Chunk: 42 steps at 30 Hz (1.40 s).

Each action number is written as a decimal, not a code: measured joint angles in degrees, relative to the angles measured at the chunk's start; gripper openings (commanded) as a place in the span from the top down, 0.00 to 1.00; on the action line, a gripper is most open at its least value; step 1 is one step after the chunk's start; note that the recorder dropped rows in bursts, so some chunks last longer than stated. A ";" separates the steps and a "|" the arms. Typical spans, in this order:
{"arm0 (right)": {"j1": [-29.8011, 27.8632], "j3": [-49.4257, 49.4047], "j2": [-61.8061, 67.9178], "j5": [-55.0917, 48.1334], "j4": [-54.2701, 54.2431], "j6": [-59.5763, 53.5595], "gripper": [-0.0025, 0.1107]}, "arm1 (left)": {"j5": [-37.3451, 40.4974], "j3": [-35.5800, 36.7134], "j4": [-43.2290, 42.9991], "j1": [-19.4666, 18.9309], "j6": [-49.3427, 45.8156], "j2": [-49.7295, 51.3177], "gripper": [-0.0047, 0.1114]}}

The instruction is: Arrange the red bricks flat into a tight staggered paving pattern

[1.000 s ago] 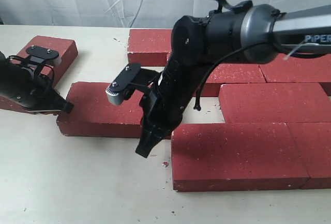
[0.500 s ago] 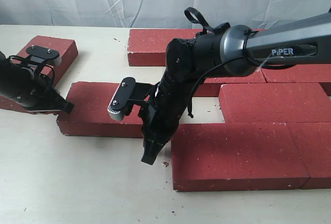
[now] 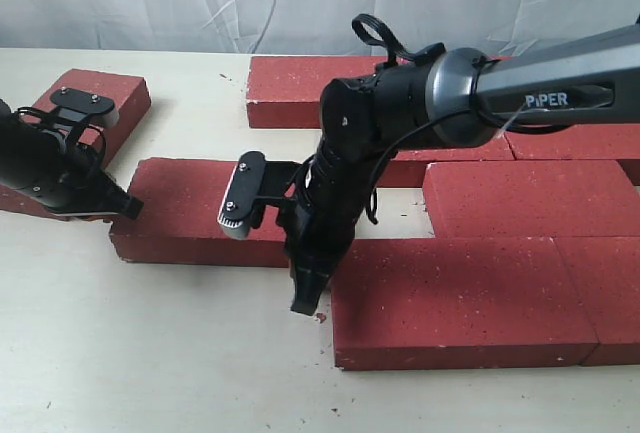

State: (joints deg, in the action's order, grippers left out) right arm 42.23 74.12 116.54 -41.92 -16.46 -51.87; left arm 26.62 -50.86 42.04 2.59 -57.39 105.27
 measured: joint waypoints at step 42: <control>-7.01 0.00 -10.65 -9.06 1.16 12.16 0.98 | -3.50 0.00 -3.38 0.00 0.13 -1.14 0.96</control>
State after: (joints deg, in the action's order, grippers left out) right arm 35.22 74.12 105.89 -50.98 -15.31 -39.71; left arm 23.12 -50.86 38.66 2.59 -57.26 104.13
